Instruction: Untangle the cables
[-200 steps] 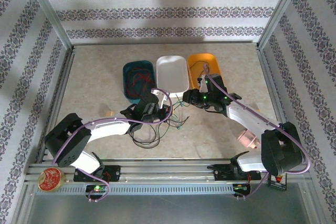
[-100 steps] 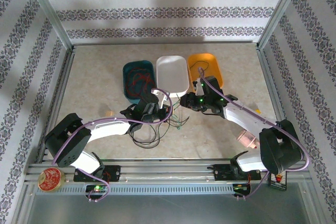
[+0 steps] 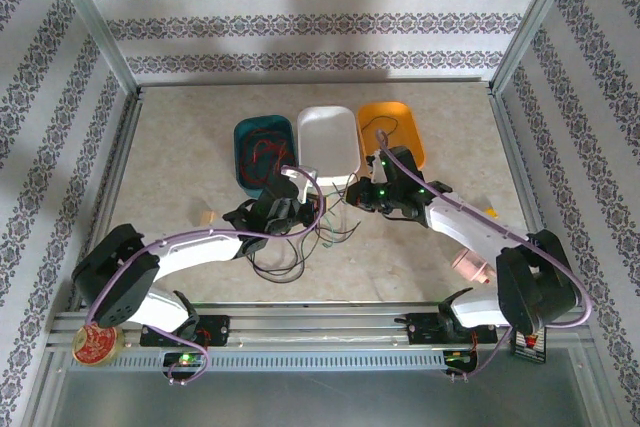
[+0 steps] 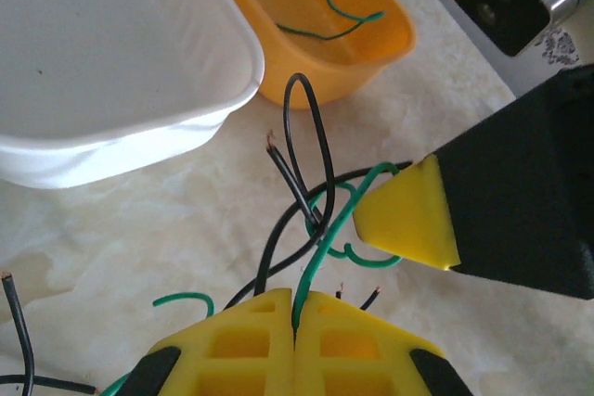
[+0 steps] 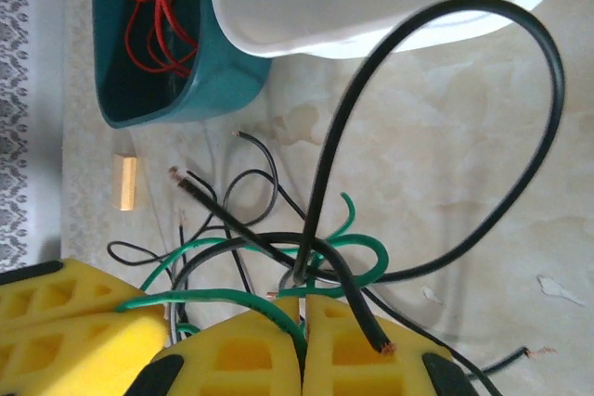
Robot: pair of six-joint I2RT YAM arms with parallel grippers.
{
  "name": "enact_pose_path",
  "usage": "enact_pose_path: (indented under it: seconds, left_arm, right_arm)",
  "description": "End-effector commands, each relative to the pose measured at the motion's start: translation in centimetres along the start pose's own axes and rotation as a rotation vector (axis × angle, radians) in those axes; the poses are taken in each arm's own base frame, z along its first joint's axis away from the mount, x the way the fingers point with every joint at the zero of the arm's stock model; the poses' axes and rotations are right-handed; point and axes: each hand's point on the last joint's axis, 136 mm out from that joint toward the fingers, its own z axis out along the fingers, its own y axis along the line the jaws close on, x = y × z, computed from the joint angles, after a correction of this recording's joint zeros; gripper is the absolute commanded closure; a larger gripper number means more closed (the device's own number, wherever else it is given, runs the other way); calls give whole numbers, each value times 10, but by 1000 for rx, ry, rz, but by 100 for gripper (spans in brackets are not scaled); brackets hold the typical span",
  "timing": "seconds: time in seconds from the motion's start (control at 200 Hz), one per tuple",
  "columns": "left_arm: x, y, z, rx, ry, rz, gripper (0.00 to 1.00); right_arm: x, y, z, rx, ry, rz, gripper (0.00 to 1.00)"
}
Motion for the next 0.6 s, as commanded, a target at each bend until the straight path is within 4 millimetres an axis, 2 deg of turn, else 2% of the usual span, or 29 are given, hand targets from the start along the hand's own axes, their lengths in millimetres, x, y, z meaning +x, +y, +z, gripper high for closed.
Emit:
enact_pose_path:
  seconds: [0.0,0.155,0.295,0.595]
  left_arm:
    - [-14,31,-12,-148,-73,-8,100]
    - [-13,28,-12,-138,-57,15,100]
    - [-16,24,-14,-123,-55,30,100]
    - [-29,11,-24,-56,-74,34,100]
  right_arm:
    - [5,-72,-20,362,-32,45,100]
    - [15,-94,-36,562,-2,-23,100]
    - [11,-110,-58,772,-30,-129,100]
    - [0,-121,-79,1000,-51,-247,100]
